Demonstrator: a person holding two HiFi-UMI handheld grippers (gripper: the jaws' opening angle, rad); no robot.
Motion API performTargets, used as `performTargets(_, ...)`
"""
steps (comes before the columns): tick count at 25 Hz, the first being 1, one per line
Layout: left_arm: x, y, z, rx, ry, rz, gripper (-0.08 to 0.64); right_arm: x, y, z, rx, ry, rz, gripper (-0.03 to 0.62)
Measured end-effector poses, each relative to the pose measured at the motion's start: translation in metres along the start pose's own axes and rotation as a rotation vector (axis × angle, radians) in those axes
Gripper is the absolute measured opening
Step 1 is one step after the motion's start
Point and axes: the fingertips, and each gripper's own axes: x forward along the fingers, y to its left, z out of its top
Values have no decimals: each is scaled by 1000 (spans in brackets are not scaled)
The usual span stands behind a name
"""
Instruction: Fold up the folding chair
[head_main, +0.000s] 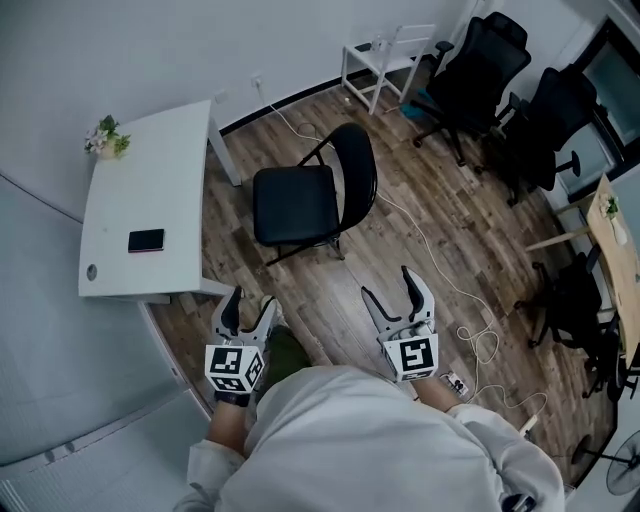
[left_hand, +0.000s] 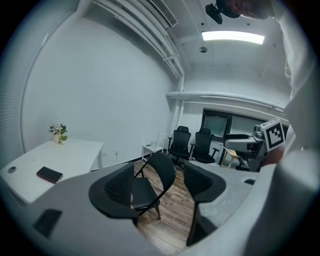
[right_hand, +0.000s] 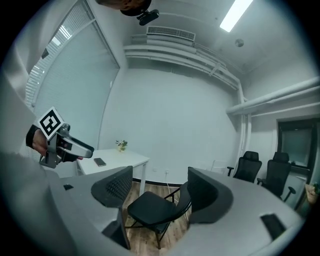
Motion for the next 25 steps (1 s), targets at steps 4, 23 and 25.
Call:
performTargets(4,54,56,20,0,39,-48,313,76,-22,20,6,27,-72,353)
performTargets(23,269,232,-35,-126,319,-97,314,328,-146,-15,14,223,-201,345)
performTargets(25,298,244,-55,-154,358,-68,314,352,-167,-37,26,245,-183,345)
